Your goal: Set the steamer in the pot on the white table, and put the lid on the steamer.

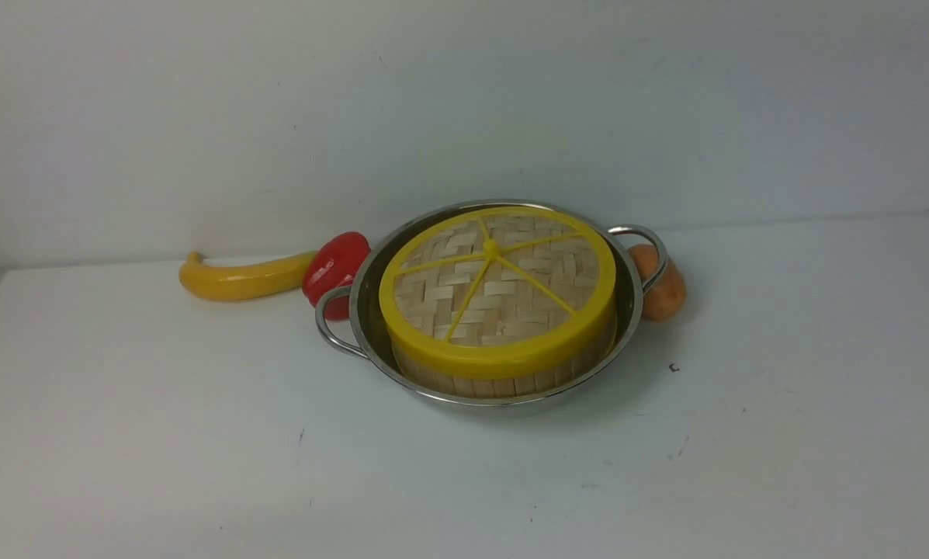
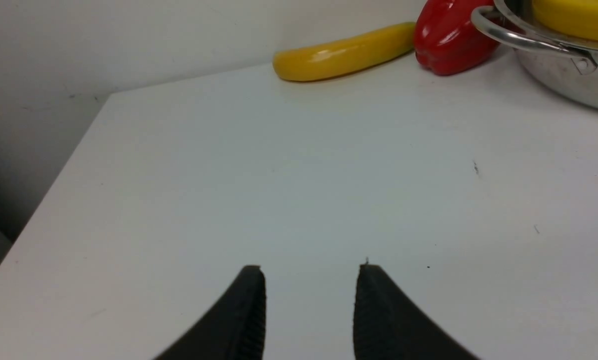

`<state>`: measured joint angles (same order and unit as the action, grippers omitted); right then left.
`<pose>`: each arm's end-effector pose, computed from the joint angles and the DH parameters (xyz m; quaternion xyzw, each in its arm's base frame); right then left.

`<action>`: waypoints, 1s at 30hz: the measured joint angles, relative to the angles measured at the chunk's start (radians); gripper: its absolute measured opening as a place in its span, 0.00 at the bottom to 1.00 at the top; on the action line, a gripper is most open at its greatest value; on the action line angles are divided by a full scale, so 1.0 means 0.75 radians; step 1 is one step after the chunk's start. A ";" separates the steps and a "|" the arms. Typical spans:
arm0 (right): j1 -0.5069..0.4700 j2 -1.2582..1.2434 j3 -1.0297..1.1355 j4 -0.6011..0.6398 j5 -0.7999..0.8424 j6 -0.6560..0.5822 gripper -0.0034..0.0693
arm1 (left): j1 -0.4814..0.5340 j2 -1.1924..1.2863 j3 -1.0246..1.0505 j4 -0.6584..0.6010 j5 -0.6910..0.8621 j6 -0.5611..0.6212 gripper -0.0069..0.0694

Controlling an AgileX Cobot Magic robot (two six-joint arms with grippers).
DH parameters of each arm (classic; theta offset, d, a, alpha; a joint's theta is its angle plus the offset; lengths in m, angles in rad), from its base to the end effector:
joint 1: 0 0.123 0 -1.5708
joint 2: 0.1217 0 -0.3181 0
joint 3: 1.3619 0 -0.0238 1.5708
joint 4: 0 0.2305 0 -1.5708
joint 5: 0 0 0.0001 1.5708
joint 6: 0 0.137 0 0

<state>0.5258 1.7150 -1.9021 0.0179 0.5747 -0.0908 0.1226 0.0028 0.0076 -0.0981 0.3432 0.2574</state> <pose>0.3711 0.2169 0.4746 -0.2412 0.7679 0.1362 0.5775 0.0447 0.0009 0.1680 0.0268 0.7938 0.0741 0.6031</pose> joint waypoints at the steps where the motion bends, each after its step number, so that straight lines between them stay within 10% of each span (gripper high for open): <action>1: 0.000 0.000 0.000 0.011 -0.003 0.005 0.05 | 0.000 0.000 0.000 0.000 0.000 0.000 0.41; 6: 0.000 -0.008 0.000 0.020 0.044 0.022 0.07 | 0.000 0.000 0.000 0.000 0.000 0.000 0.41; 16: -0.077 -0.338 0.146 -0.423 0.795 0.382 0.14 | 0.000 0.000 0.000 0.000 0.000 0.000 0.41; 30: -0.648 -1.380 1.169 -0.478 0.382 0.516 0.23 | 0.000 0.000 0.000 0.000 0.000 0.000 0.41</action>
<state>0.0395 0.6798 -1.0255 -0.3403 0.8613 0.2960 0.1226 0.0028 0.0076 -0.0981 0.3432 0.2574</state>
